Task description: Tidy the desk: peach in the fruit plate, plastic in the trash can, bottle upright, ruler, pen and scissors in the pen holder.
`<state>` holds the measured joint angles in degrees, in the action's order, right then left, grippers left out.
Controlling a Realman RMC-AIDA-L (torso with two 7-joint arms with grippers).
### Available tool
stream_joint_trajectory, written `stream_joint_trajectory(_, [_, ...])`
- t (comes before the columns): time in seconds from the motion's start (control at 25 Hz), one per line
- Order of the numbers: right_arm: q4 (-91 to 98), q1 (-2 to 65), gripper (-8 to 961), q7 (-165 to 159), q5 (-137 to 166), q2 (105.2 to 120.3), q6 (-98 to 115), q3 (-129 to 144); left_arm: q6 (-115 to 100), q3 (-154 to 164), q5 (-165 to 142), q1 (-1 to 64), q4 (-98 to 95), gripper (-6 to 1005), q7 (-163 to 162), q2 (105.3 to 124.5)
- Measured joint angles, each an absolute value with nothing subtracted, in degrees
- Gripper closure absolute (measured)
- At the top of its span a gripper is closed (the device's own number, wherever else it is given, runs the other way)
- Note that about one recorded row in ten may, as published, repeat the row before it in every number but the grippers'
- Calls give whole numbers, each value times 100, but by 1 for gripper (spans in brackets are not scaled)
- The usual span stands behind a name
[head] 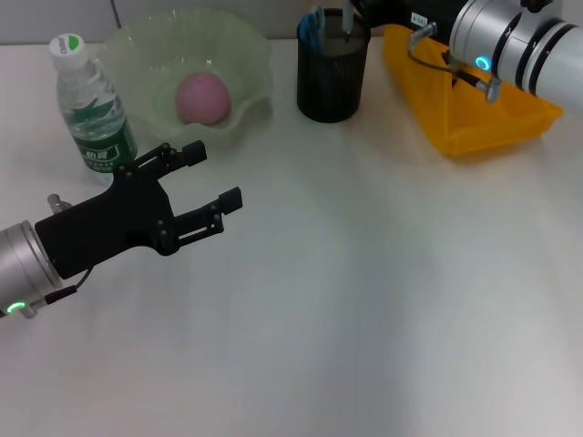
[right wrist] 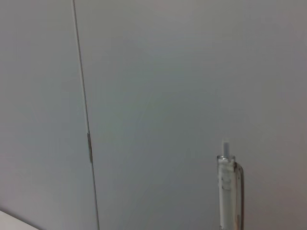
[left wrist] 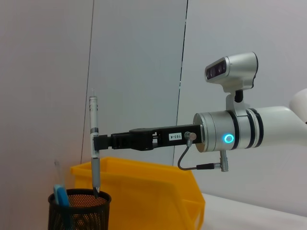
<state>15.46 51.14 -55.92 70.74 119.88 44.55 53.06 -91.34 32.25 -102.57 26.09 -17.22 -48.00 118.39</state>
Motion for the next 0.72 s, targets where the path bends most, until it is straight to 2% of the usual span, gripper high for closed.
stream_joint_trajectory(0.4, [1506, 5115, 723, -5563, 6845, 11988, 4394, 5368, -9181, 3225, -10257, 2596, -1723, 193, -4805, 11832])
stream_joint_trajectory(0.64, [1498, 5115, 523, -5560, 6846, 11989, 4398, 5370, -9201, 3259, -10262, 2593, -1742, 193, -4807, 11829])
stream_joint_trajectory(0.68, [1494, 5103, 393, -5557, 6846, 11988, 4431, 5370, -9202, 3286, -10263, 2593, -1747, 193, -4807, 11829])
stream_joint_trajectory(0.72, [1494, 5103, 362, -5557, 6846, 11988, 4431, 5370, -9202, 3286, -10263, 2593, -1747, 193, -4807, 11829])
